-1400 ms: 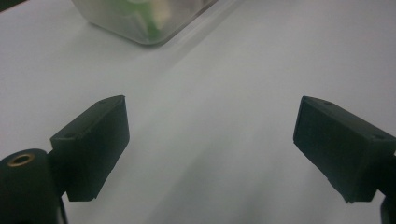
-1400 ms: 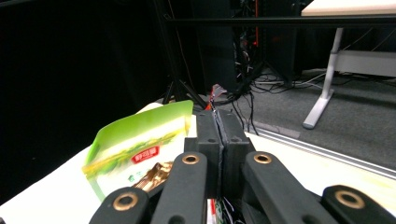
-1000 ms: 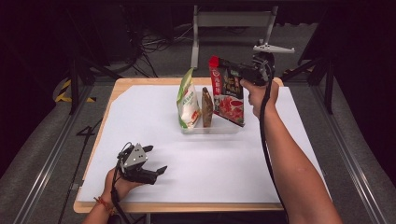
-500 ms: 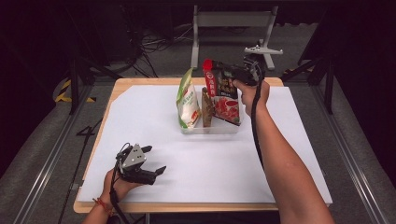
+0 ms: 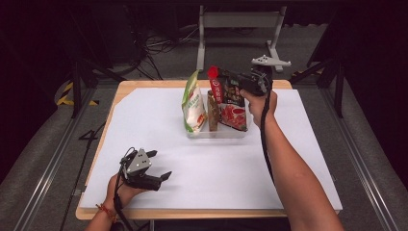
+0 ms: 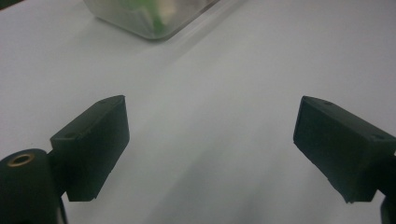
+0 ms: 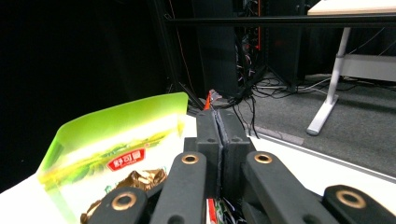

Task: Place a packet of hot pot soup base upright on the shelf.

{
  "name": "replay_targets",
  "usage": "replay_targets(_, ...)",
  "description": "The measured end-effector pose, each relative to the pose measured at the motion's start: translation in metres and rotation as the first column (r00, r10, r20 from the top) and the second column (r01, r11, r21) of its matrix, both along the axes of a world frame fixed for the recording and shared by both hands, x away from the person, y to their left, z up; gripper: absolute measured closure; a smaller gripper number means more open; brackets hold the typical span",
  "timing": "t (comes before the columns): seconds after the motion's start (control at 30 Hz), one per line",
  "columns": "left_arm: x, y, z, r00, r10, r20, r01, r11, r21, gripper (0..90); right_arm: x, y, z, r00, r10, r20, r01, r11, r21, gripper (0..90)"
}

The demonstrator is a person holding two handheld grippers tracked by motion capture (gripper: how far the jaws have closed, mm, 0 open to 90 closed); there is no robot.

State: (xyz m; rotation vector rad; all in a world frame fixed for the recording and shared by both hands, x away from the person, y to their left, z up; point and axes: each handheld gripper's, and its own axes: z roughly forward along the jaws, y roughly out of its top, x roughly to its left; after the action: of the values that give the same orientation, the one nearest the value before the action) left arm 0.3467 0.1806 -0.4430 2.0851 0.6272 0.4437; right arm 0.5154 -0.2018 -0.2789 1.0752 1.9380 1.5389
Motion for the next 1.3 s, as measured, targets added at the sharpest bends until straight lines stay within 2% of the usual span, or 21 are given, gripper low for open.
replay_targets(0.33, 0.000, -0.002, 0.000, 1.0000, -0.002, -0.003, 0.002, 1.0000, 0.005, 11.2, -0.013, -0.013, -0.010, 0.9995, 0.031, 0.012, -0.031, 1.000, -0.001, 88.4)
replay_targets(0.73, 0.000, -0.001, -0.001, 1.0000, 0.005, 0.000, -0.005, 0.9999, 0.014, 11.1, -0.024, -0.019, -0.019, 0.9991, 0.036, 0.021, -0.036, 0.999, -0.024, 87.9)
replay_targets(1.3, 0.002, -0.002, -0.001, 0.9999, 0.013, 0.000, -0.013, 0.9997, 0.022, 11.1, -0.037, -0.036, -0.028, 0.9996, 0.026, 0.014, -0.025, 0.999, -0.023, 87.3)
